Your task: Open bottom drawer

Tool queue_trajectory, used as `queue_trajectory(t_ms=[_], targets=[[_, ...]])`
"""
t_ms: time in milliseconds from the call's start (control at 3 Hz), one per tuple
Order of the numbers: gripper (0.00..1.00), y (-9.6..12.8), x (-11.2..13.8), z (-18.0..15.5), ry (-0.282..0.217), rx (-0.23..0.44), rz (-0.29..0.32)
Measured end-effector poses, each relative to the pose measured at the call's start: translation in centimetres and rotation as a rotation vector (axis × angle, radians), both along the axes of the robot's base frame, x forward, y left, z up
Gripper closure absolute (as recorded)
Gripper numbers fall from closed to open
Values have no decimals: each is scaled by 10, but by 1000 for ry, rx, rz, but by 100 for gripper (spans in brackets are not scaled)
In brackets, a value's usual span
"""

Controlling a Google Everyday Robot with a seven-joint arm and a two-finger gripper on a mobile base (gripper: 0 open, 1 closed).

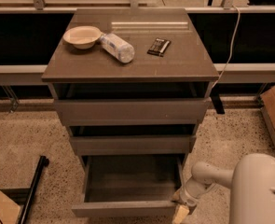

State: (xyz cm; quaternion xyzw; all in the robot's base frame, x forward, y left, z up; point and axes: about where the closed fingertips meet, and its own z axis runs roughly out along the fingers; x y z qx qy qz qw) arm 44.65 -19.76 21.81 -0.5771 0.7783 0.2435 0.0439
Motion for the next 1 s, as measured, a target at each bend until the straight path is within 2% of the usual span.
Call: queue_trajectory(t_ms=[667,1000], targets=[[0,12,-50,73,-141,-26,191],[0,13,-60,73,-125,-25,203]])
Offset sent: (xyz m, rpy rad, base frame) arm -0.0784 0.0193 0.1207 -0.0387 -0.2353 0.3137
